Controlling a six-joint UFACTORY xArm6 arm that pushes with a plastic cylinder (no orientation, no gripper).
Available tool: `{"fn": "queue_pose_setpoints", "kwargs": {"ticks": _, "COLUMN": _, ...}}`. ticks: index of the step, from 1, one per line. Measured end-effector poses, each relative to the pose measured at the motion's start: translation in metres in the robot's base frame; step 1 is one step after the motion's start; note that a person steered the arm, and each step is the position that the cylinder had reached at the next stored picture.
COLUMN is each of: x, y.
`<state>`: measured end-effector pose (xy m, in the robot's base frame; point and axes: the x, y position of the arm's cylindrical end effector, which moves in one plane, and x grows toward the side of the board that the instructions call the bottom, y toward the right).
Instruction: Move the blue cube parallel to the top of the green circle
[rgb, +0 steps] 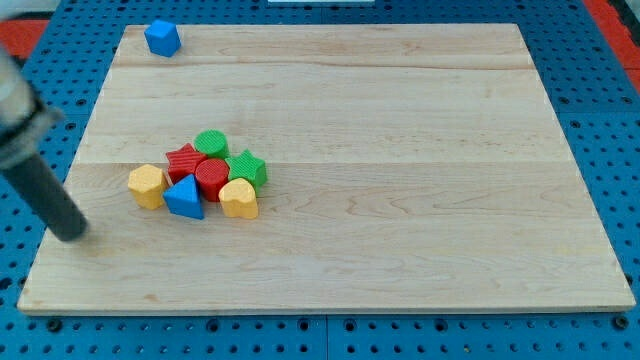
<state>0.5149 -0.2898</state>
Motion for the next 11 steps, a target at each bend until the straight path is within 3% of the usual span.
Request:
{"fn": "queue_pose_setpoints", "kwargs": {"ticks": 1, "x": -0.020, "y": -0.015}}
{"fn": "queue_pose_setpoints", "kwargs": {"ticks": 3, "x": -0.221, "y": 0.004}}
{"fn": "queue_pose_setpoints", "kwargs": {"ticks": 4, "x": -0.295, "y": 0.011}}
{"fn": "queue_pose_setpoints", "kwargs": {"ticks": 5, "x": -0.324, "y": 0.020}}
{"fn": "queue_pose_setpoints", "kwargs": {"ticks": 7, "x": -0.253, "y": 0.095}}
{"fn": "queue_pose_setpoints", "kwargs": {"ticks": 8, "x": -0.289, "y": 0.082}}
{"fn": "queue_pose_setpoints", "kwargs": {"ticks": 9, "x": -0.311, "y": 0.127}}
{"fn": "queue_pose_setpoints", "kwargs": {"ticks": 10, "x": -0.273, "y": 0.174}}
{"fn": "queue_pose_setpoints", "kwargs": {"ticks": 11, "x": -0.219, "y": 0.164}}
